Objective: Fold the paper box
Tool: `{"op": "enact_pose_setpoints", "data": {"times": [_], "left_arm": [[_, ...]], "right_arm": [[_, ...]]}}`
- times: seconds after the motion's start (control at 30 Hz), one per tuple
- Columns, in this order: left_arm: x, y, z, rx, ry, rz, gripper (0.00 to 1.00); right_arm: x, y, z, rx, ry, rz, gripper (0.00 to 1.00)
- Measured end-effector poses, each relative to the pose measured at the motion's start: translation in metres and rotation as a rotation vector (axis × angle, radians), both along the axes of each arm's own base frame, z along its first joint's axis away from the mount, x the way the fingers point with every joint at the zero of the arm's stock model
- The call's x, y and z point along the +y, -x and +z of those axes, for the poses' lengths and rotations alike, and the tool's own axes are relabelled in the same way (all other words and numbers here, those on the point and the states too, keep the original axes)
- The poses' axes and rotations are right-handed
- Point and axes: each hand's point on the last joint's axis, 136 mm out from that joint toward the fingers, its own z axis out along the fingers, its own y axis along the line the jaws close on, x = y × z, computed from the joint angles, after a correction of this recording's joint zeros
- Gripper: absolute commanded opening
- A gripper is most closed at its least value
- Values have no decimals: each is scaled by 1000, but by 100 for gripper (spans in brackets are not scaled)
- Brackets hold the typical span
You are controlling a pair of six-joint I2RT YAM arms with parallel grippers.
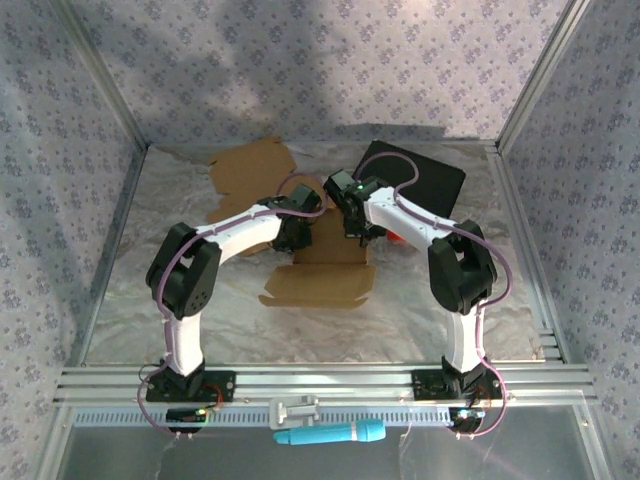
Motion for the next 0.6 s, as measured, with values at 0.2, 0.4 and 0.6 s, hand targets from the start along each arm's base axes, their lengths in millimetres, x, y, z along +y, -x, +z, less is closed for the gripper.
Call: {"op": "enact_pose_setpoints", "data": {"times": [0.2,0.4,0.6], "left_arm": [[7,-3,28,-13,-21,27,59],[27,-18,150,-217,124,105,59],[104,10,256,-468,152,245,51]], "right_arm": [[-4,10,-2,37,-22,-78,0],[-9,35,-13,119,-117,-295,0],[-13,81,-36,225,-245,-610,0]]}}
